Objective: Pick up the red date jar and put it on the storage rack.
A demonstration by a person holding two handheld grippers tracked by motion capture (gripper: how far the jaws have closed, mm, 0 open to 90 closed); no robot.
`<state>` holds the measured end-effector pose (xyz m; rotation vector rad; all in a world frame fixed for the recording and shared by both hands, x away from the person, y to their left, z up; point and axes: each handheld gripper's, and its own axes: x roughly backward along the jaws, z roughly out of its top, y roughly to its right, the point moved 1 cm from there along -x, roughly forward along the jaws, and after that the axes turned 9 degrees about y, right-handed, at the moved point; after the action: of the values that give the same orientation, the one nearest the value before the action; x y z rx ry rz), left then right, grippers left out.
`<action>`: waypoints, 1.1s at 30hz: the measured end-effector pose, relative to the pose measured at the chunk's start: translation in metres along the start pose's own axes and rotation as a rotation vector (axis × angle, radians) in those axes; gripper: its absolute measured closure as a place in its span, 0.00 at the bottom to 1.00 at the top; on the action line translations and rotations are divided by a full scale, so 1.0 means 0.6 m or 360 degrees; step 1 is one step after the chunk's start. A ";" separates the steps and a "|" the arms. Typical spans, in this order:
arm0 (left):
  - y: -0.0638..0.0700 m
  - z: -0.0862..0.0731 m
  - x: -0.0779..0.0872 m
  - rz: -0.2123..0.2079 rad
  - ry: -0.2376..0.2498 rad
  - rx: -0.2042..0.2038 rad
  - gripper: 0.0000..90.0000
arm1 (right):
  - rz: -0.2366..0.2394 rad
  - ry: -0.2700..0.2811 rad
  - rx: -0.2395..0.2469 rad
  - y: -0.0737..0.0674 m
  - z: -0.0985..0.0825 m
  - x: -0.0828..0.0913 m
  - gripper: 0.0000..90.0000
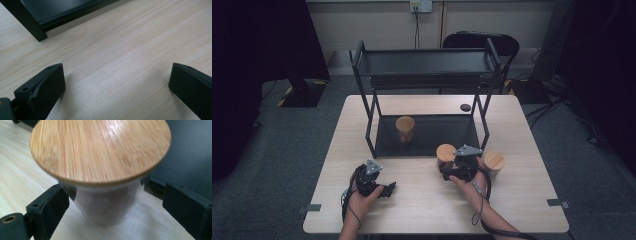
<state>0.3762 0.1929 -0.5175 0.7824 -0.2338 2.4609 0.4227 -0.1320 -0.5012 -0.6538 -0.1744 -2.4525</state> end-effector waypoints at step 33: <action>0.000 0.000 0.000 0.0000 0.0001 0.0001 0.00 | 0.0071 0.0078 0.0019 -0.007 -0.003 -0.018 0.27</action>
<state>0.3762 0.1929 -0.5175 0.7823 -0.2329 2.4612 0.4273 -0.1235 -0.5082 -0.5859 -0.1536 -2.4204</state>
